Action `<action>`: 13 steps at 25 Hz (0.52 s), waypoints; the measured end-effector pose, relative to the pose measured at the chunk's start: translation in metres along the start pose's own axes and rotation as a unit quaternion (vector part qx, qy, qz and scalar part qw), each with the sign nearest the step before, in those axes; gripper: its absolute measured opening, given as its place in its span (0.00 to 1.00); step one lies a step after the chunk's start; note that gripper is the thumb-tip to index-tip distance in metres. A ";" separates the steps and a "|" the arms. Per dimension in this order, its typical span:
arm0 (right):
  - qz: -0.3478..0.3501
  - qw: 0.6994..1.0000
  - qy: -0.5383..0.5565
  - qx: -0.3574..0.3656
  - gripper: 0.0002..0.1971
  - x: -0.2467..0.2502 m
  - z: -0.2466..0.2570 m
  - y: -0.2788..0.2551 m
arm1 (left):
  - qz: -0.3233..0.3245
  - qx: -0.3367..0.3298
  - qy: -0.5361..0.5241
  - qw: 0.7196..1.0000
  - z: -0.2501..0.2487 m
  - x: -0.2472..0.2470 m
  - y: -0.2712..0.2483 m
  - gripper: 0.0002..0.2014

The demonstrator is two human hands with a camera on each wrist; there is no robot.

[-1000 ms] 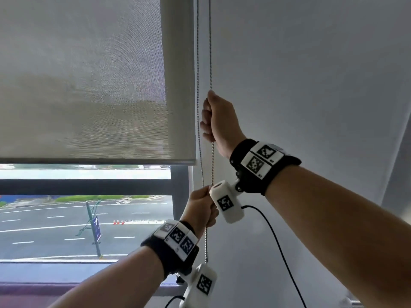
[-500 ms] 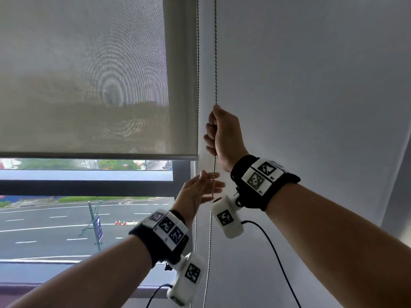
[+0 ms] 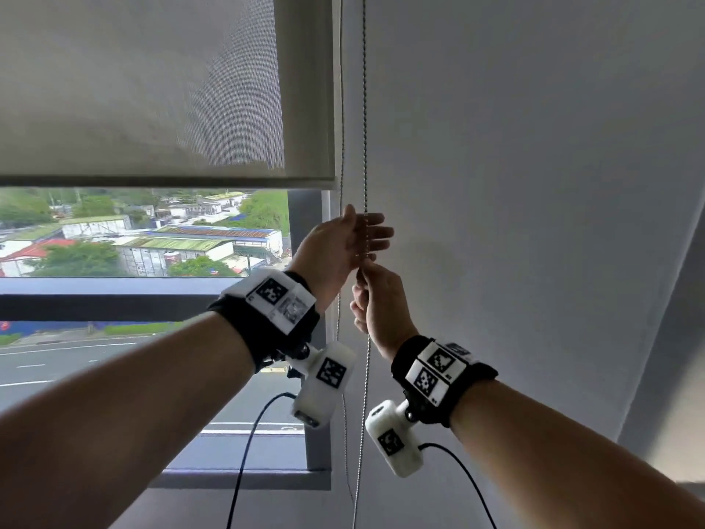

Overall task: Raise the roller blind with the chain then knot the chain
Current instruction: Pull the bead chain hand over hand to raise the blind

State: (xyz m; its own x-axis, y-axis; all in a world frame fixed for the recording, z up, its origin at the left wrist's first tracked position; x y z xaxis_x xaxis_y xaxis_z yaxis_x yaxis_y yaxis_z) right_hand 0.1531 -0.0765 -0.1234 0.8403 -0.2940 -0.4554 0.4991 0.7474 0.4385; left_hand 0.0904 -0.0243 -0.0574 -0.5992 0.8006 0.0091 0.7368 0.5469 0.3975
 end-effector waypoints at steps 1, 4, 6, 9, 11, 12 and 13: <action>-0.004 1.000 -0.010 -0.008 0.22 0.005 -0.009 -0.004 | -0.001 -0.001 -0.004 1.000 -0.002 -0.003 0.002 0.22; -0.002 1.000 -0.008 -0.010 0.22 0.015 -0.022 -0.011 | -0.006 -0.006 -0.031 0.999 -0.002 -0.012 0.003 0.20; 0.000 1.000 -0.003 -0.011 0.22 0.017 -0.023 -0.013 | -0.026 -0.005 -0.033 0.999 0.001 -0.016 0.003 0.18; 0.016 1.000 0.009 -0.010 0.23 0.017 -0.025 -0.013 | -0.071 -0.002 -0.004 0.997 0.003 -0.022 0.004 0.17; 0.030 0.999 0.020 -0.011 0.26 0.016 -0.025 -0.012 | -0.099 0.007 0.010 0.995 0.003 -0.022 0.005 0.17; 0.040 0.999 0.012 -0.011 0.26 0.018 -0.024 -0.011 | -0.106 0.010 0.016 0.994 0.003 -0.022 0.005 0.17; 0.050 0.999 -0.007 -0.006 0.25 0.020 -0.021 -0.009 | -0.107 0.012 0.020 0.994 0.002 -0.022 0.005 0.17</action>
State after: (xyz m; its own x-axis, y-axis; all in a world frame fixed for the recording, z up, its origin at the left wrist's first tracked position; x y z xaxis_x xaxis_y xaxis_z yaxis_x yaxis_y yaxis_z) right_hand 0.1609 -0.0772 -0.1527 0.8890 -0.2260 -0.3983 0.4098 0.7808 0.4716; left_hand 0.1076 -0.0387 -0.0575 -0.7549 0.6548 -0.0360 0.5981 0.7100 0.3718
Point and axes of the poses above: each hand's wrist, its own y-axis towards the middle knuckle, its own x-axis out of the back of the hand, z = x × y, the point moved 3 cm from there along y, towards the middle knuckle, and after that the axes turned 15 degrees about y, right-handed, at the moved point
